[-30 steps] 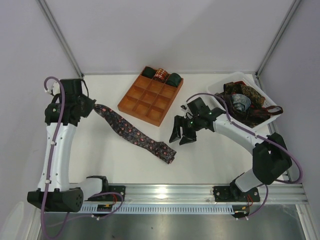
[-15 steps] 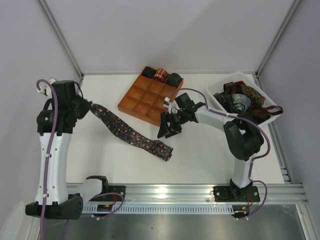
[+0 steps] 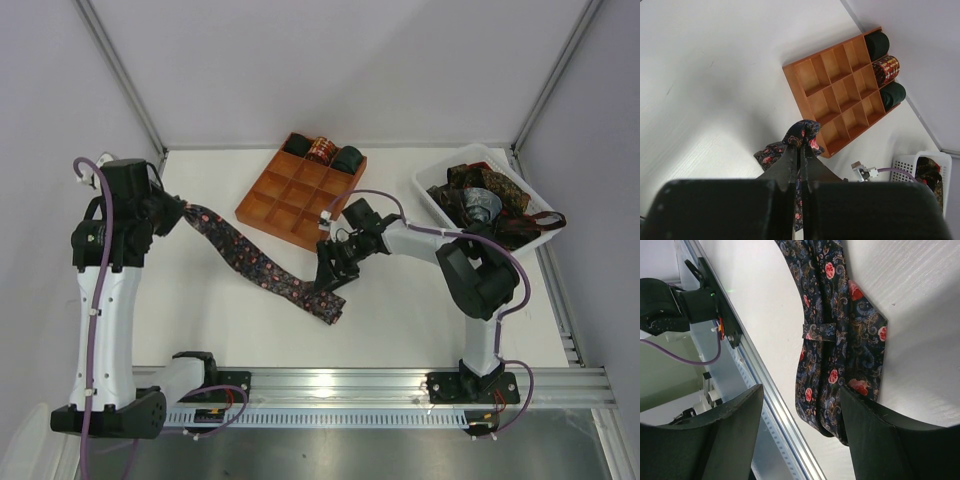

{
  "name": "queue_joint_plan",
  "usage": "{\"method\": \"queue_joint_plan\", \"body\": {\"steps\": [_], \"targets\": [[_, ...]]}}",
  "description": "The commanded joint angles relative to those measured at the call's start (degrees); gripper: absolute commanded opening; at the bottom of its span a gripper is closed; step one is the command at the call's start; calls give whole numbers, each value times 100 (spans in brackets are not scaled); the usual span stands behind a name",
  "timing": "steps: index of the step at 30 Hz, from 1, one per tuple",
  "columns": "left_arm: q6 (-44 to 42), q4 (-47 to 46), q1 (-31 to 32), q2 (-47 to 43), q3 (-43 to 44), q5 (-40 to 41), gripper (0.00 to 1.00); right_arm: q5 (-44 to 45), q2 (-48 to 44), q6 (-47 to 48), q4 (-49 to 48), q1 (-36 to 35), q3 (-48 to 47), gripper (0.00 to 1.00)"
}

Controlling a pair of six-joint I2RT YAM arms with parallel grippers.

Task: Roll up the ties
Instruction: Flatten the tie

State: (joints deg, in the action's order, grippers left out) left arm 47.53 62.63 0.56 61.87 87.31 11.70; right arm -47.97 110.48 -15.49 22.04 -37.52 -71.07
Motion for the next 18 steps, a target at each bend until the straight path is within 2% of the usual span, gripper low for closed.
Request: {"method": "queue_joint_plan", "body": {"steps": [1,8,11,15,18], "targets": [[-68,-172,-29,-8,322,-133,0,120,0,178,-7,51,5,69],[-68,-216,-29,54,410,-212,0,-10,202,379,362,263,-232,66],[-68,-207,-29,98,445,-230,0,-213,264,432,406,70,-197,61],[-112,-243,-29,106,471,-230,1,-274,281,459,398,-220,-48,60],[-130,-243,-29,133,506,-239,0,-249,220,433,284,-326,110,56]]}}
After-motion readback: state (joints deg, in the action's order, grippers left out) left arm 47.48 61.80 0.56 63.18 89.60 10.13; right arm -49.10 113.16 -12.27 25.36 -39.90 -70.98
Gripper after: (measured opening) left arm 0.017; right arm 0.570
